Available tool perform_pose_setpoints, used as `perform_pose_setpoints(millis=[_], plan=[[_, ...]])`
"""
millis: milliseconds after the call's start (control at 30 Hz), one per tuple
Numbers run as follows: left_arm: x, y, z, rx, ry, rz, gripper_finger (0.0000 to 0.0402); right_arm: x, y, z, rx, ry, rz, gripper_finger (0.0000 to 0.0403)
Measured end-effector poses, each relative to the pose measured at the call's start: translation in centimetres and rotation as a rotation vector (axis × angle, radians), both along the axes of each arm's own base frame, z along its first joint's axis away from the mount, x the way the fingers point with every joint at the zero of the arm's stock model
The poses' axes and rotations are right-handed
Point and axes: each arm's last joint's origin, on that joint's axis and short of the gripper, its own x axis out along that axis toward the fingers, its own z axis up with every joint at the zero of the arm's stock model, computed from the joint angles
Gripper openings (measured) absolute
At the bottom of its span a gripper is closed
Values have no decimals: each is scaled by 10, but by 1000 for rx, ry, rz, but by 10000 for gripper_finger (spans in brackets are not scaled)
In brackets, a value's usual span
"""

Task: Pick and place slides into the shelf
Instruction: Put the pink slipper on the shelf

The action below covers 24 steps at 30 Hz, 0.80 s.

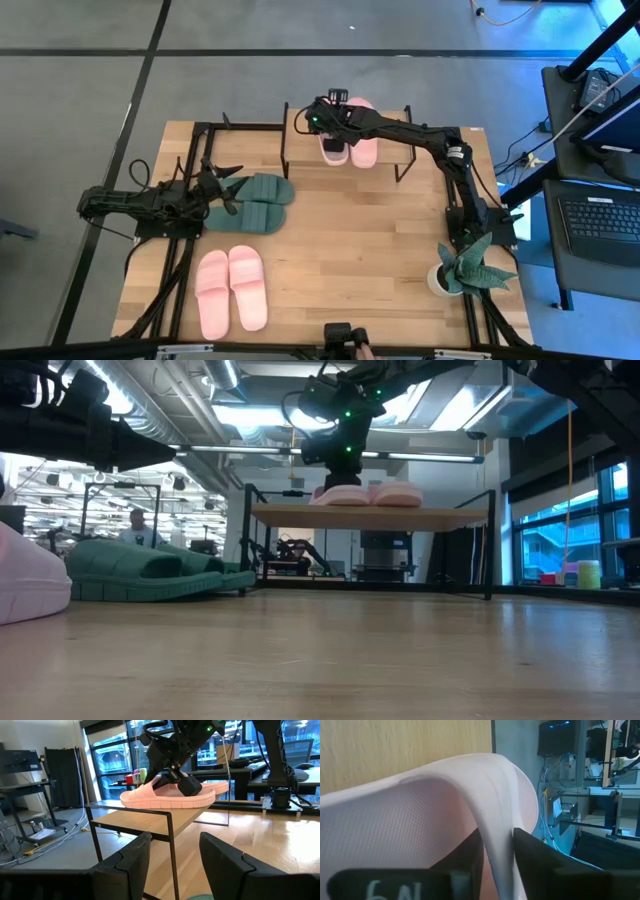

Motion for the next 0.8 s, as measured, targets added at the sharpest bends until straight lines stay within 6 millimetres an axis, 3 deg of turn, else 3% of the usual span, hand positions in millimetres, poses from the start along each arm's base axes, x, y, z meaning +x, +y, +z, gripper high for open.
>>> perform_pose_setpoints(millis=[300, 800], plan=[[0, 0, 0, 0, 0, 0, 164, 0, 0, 0, 0, 3, 1, 159], [0, 0, 0, 0, 1, 0, 164, -4, 1, 6, 12, 71, 16, 155]])
